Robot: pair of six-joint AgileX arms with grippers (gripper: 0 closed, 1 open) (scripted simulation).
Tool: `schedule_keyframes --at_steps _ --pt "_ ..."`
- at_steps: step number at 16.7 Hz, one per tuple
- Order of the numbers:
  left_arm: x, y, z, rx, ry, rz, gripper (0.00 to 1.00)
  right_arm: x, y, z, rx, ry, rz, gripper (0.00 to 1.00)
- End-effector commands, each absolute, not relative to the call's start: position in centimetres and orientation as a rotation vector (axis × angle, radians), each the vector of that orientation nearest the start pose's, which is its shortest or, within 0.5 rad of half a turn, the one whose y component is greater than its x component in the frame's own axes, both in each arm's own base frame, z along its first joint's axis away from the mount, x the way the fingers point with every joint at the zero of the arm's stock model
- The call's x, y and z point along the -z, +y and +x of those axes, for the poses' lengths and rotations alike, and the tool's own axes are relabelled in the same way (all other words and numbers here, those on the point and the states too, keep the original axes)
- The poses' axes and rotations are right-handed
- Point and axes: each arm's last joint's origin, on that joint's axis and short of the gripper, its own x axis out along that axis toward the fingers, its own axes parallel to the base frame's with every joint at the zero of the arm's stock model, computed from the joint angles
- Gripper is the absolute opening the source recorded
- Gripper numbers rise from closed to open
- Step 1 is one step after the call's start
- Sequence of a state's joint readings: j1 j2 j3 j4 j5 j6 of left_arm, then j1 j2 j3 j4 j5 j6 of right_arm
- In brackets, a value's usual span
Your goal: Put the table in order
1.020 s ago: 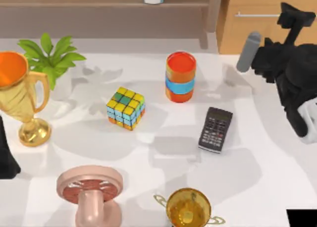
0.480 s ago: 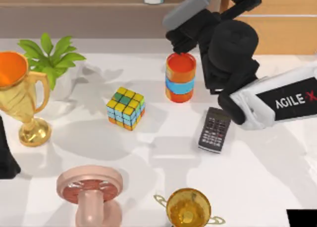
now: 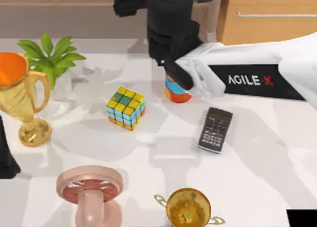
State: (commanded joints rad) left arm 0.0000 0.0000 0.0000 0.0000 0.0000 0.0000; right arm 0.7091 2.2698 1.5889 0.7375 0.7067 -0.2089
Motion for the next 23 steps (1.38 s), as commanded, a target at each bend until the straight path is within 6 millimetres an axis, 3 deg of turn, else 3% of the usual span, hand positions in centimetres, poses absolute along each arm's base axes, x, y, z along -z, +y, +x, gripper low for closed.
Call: schedule_keyframes --at_steps 5,21,23 --pt "-16.0 -0.1 10.6 0.000 0.000 0.000 1.00 -20.4 34.4 41.5 0.005 -0.012 -0.021 1.00" --pt "-16.0 -0.1 10.6 0.000 0.000 0.000 1.00 -20.5 34.5 43.6 0.007 -0.011 -0.013 1.00" --pt "-16.0 -0.1 10.6 0.000 0.000 0.000 1.00 -20.5 34.5 43.6 0.007 -0.011 -0.013 0.85"
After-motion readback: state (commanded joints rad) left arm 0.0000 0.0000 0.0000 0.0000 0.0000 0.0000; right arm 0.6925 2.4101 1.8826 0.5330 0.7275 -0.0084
